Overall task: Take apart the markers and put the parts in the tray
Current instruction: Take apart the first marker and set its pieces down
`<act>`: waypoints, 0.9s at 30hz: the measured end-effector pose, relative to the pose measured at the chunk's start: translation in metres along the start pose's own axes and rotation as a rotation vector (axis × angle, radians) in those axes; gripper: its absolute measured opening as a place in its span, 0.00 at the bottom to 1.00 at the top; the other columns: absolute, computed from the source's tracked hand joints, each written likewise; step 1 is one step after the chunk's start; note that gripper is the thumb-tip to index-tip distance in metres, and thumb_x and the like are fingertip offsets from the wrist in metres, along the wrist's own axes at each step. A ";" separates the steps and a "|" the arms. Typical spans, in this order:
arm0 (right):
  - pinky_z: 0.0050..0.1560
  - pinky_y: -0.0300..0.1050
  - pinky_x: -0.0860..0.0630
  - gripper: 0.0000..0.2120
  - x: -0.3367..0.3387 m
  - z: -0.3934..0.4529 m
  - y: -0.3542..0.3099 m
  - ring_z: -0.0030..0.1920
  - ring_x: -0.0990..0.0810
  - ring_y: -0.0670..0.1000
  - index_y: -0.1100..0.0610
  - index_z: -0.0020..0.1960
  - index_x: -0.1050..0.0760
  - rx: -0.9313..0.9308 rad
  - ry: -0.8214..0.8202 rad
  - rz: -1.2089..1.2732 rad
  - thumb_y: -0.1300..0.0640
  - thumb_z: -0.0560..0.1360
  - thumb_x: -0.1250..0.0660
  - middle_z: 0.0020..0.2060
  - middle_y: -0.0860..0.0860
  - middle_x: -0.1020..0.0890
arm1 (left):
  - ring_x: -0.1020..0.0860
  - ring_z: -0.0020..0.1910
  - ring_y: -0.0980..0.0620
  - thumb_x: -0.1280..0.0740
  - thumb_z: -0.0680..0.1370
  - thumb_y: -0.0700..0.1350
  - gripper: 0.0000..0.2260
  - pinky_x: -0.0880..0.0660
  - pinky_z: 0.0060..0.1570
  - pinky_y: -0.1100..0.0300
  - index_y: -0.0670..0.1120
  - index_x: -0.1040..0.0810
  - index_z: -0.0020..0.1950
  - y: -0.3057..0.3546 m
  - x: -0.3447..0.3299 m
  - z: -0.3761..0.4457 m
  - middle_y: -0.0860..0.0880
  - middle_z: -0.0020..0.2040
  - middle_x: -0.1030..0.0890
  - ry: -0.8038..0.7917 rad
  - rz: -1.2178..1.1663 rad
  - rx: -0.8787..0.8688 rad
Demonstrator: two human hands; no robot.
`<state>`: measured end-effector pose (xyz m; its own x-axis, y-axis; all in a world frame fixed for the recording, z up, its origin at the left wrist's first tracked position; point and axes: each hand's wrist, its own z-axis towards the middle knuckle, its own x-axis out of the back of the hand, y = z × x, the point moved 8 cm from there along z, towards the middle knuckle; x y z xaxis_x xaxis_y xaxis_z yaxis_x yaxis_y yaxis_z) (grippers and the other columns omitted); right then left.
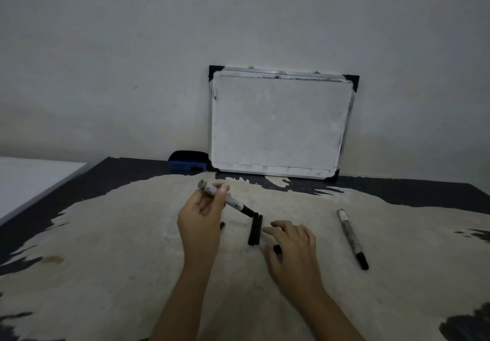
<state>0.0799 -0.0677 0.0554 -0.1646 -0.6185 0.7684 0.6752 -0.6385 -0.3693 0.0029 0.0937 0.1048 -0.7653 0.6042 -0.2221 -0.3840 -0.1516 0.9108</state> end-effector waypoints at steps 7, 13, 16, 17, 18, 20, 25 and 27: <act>0.70 0.47 0.54 0.12 -0.012 0.001 -0.003 0.59 0.25 0.47 0.45 0.54 0.20 0.053 -0.050 -0.103 0.50 0.72 0.32 0.55 0.44 0.20 | 0.18 0.47 0.55 0.34 0.74 0.41 0.06 0.22 0.49 0.63 0.48 0.22 0.49 -0.009 0.006 0.005 0.50 0.44 0.17 0.034 -0.049 0.041; 0.70 0.51 0.43 0.09 -0.007 0.002 0.003 0.51 0.21 0.47 0.47 0.49 0.19 0.031 0.029 -0.127 0.49 0.69 0.29 0.46 0.44 0.18 | 0.18 0.42 0.62 0.33 0.74 0.41 0.05 0.21 0.45 0.67 0.49 0.22 0.47 -0.011 0.006 0.006 0.52 0.42 0.17 0.026 -0.063 0.040; 0.69 0.50 0.46 0.07 -0.009 0.001 0.002 0.45 0.20 0.45 0.45 0.46 0.18 0.066 0.021 -0.149 0.48 0.68 0.28 0.40 0.42 0.17 | 0.18 0.42 0.62 0.33 0.74 0.42 0.06 0.21 0.45 0.67 0.48 0.21 0.49 -0.012 0.004 0.006 0.52 0.43 0.17 0.018 -0.041 0.025; 0.67 0.50 0.47 0.05 -0.009 0.001 0.001 0.42 0.20 0.44 0.45 0.43 0.18 0.079 0.022 -0.161 0.48 0.67 0.27 0.37 0.41 0.17 | 0.18 0.42 0.63 0.33 0.73 0.42 0.05 0.21 0.46 0.67 0.48 0.21 0.48 -0.011 0.003 0.005 0.52 0.43 0.17 0.012 -0.029 0.015; 0.66 0.50 0.47 0.04 -0.008 0.002 0.000 0.39 0.20 0.43 0.45 0.40 0.17 0.086 0.023 -0.174 0.48 0.66 0.26 0.34 0.40 0.17 | 0.18 0.42 0.63 0.33 0.73 0.42 0.05 0.21 0.45 0.68 0.50 0.21 0.47 -0.010 0.002 0.005 0.53 0.42 0.18 0.005 -0.016 -0.001; 0.66 0.51 0.45 0.03 -0.008 0.003 -0.001 0.35 0.20 0.43 0.46 0.36 0.17 0.085 0.011 -0.195 0.48 0.64 0.25 0.30 0.41 0.17 | 0.18 0.43 0.63 0.33 0.73 0.42 0.06 0.21 0.45 0.67 0.53 0.22 0.46 -0.008 -0.001 0.004 0.54 0.42 0.18 -0.011 0.021 -0.045; 0.69 0.47 0.43 0.02 0.000 0.004 0.004 0.31 0.22 0.43 0.50 0.37 0.17 0.012 0.088 -0.185 0.55 0.66 0.25 0.27 0.45 0.18 | 0.18 0.46 0.59 0.32 0.73 0.42 0.08 0.22 0.47 0.69 0.48 0.21 0.51 0.003 -0.007 0.000 0.51 0.44 0.17 -0.062 0.118 -0.181; 0.69 0.49 0.38 0.05 0.018 0.003 0.008 0.35 0.23 0.41 0.51 0.41 0.18 -0.091 0.211 -0.087 0.60 0.67 0.27 0.31 0.46 0.17 | 0.18 0.46 0.59 0.32 0.72 0.43 0.11 0.23 0.46 0.71 0.44 0.21 0.53 0.011 -0.011 -0.004 0.51 0.44 0.17 -0.081 0.161 -0.257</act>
<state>0.0847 -0.0831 0.0678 -0.3724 -0.6352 0.6766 0.5861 -0.7263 -0.3592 0.0049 0.0823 0.1155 -0.7874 0.6149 -0.0440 -0.3867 -0.4371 0.8121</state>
